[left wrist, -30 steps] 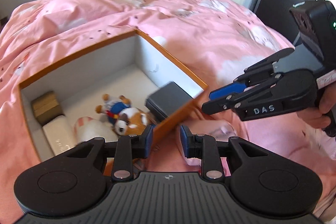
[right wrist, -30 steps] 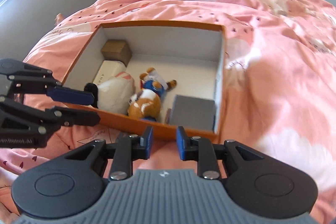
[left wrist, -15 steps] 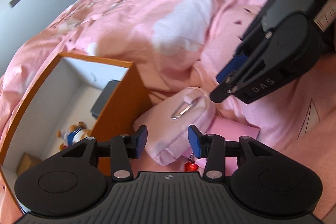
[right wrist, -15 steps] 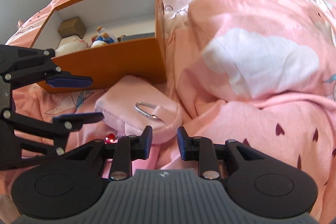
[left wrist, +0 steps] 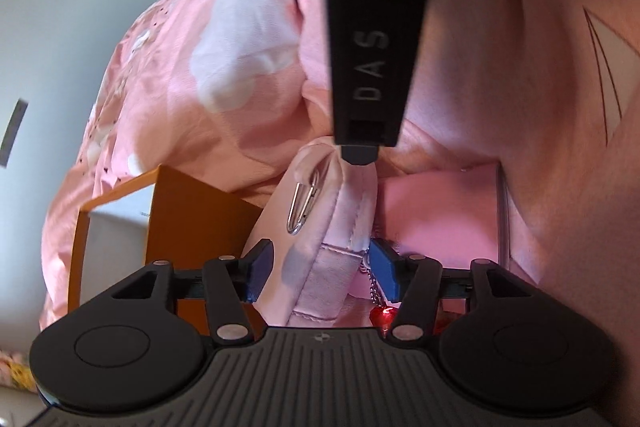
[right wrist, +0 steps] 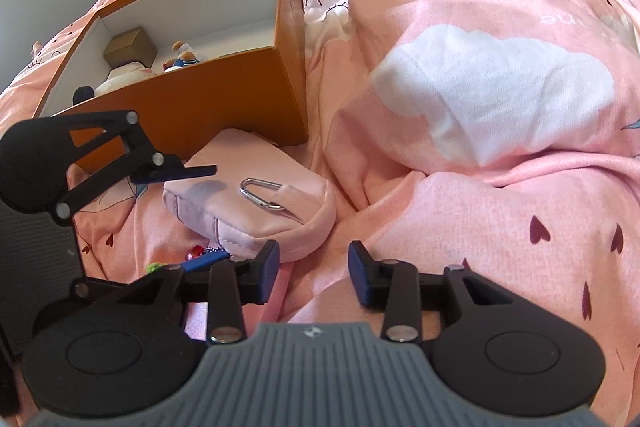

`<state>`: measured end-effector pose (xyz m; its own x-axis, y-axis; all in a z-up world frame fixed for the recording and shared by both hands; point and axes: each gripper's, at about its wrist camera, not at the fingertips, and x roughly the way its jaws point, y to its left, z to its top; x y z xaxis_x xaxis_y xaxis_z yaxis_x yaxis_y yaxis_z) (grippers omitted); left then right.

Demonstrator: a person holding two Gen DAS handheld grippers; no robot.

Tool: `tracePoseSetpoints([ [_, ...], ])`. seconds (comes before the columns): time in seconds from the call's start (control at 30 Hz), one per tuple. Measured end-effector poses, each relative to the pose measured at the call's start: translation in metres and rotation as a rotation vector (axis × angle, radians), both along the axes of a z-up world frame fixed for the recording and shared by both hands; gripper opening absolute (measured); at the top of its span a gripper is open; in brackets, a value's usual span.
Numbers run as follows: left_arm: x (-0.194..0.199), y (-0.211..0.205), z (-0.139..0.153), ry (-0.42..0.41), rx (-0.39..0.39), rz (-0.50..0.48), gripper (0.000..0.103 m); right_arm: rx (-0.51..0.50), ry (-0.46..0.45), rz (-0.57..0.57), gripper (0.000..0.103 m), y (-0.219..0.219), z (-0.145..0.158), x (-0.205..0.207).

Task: Organize objects
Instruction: 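Grasp the pink pouch by its top with the left gripper, then lift the pink pouch with the left gripper while the right grasps the pink card holder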

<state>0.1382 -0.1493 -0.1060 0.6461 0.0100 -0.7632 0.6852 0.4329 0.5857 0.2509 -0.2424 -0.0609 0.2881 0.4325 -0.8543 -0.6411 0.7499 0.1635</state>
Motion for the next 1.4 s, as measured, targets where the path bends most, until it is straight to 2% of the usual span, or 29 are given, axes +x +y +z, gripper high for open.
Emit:
tracePoseSetpoints([
  [0.1, 0.0, -0.003, -0.007, -0.008, 0.048, -0.029, 0.064, 0.002, 0.002, 0.002, 0.041, 0.0, -0.001, 0.0],
  [0.17, 0.001, -0.003, -0.008, 0.005, 0.048, -0.031, 0.058, 0.005, 0.007, 0.0, 0.041, 0.0, -0.002, 0.001],
  [0.23, 0.002, -0.001, -0.008, 0.027, 0.025, -0.02, 0.047, 0.005, 0.005, 0.001, 0.041, 0.0, -0.002, 0.001],
  [0.4, 0.003, 0.011, 0.0, 0.042, -0.058, 0.066, 0.039, 0.005, -0.002, 0.009, 0.041, 0.0, -0.001, 0.0],
  [0.5, 0.006, 0.027, 0.016, 0.062, -0.168, 0.181, 0.037, 0.014, 0.006, 0.013, 0.041, -0.001, 0.003, -0.001],
  [0.63, 0.01, 0.061, 0.043, 0.131, -0.399, 0.378, 0.035, 0.03, 0.043, 0.043, 0.041, 0.003, 0.006, 0.0],
  [0.73, 0.01, 0.089, 0.056, 0.185, -0.562, 0.509, 0.035, 0.04, 0.103, 0.073, 0.041, 0.011, 0.004, 0.002],
  [0.83, 0.008, 0.113, 0.065, 0.242, -0.737, 0.648, 0.034, 0.003, 0.158, 0.085, 0.04, 0.023, -0.005, 0.004],
  [1.0, -0.005, 0.155, 0.059, 0.323, -0.999, 0.827, 0.034, -0.055, 0.25, 0.079, 0.042, 0.035, -0.024, 0.01],
  [1.1, -0.009, 0.172, 0.046, 0.347, -1.078, 0.921, 0.035, -0.06, 0.295, 0.083, 0.047, 0.038, -0.037, 0.011],
  [1.2, -0.019, 0.188, 0.043, 0.364, -1.139, 1.001, 0.038, -0.045, 0.337, 0.075, 0.048, 0.039, -0.043, 0.014],
  [1.3, -0.028, 0.198, 0.043, 0.347, -1.132, 1.084, 0.047, -0.037, 0.345, 0.067, 0.046, 0.04, -0.044, 0.013],
  [1.4, -0.035, 0.204, 0.042, 0.303, -1.092, 1.159, 0.05, -0.037, 0.319, 0.077, 0.041, 0.041, -0.038, 0.009],
])
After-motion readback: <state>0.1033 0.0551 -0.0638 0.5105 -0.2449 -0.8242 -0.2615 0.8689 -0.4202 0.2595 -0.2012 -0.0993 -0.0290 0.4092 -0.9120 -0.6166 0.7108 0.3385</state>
